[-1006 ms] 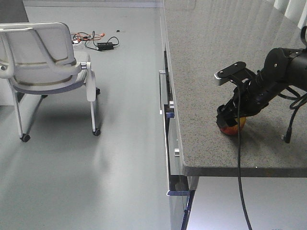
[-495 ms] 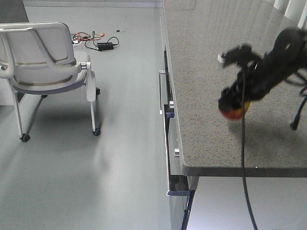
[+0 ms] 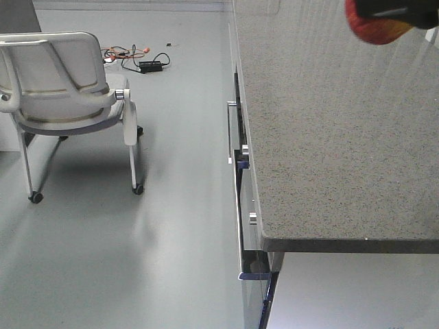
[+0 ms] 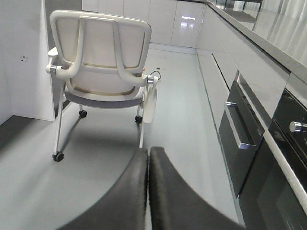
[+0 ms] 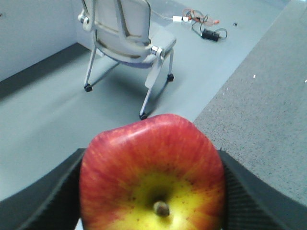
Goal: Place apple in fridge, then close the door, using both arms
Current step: 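Raise the held apple with the right gripper and turn away from counter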
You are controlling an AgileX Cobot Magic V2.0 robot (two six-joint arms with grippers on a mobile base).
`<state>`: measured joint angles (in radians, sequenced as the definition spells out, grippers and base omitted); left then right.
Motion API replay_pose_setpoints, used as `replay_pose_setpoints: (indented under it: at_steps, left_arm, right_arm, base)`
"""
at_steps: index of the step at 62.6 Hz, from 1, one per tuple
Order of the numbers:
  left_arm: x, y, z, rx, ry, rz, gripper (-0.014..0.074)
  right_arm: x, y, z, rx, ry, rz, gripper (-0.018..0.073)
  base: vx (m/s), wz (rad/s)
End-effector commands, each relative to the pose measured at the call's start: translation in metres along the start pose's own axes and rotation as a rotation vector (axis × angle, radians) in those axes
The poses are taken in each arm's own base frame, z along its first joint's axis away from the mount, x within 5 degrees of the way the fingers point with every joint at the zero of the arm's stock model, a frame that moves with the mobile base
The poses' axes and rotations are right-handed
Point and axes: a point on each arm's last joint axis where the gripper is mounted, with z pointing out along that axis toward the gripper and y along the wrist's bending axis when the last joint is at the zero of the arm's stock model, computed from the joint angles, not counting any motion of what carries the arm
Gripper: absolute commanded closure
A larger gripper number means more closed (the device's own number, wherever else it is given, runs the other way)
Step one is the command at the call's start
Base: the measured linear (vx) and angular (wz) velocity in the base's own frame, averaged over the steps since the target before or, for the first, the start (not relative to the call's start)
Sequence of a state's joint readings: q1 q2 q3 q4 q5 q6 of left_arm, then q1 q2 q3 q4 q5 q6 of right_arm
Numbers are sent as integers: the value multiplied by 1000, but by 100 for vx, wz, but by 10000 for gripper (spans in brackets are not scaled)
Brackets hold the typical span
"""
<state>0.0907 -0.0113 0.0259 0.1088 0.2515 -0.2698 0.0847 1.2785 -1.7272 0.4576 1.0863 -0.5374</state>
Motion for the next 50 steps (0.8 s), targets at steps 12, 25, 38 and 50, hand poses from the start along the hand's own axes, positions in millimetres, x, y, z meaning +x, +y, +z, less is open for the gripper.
replay_pose_setpoints:
  at_steps: [12, 25, 38, 50]
  left_arm:
    - [2, -1, 1, 20, -53, -14, 603]
    - [2, -1, 1, 20, -53, -14, 603]
    - [2, -1, 1, 20, -53, -14, 603]
    - [2, -1, 1, 20, -53, -14, 603]
  right_arm:
    - [-3, 20, -38, -38, -22, -29, 567]
    - [-3, 20, -39, -41, -16, -28, 566]
    - [-3, 20, -39, -42, -15, -28, 566]
    - [-3, 20, -39, -42, -15, -28, 566]
  base:
    - [0, 0]
    - [0, 0]
    - [0, 0]
    - [0, 0]
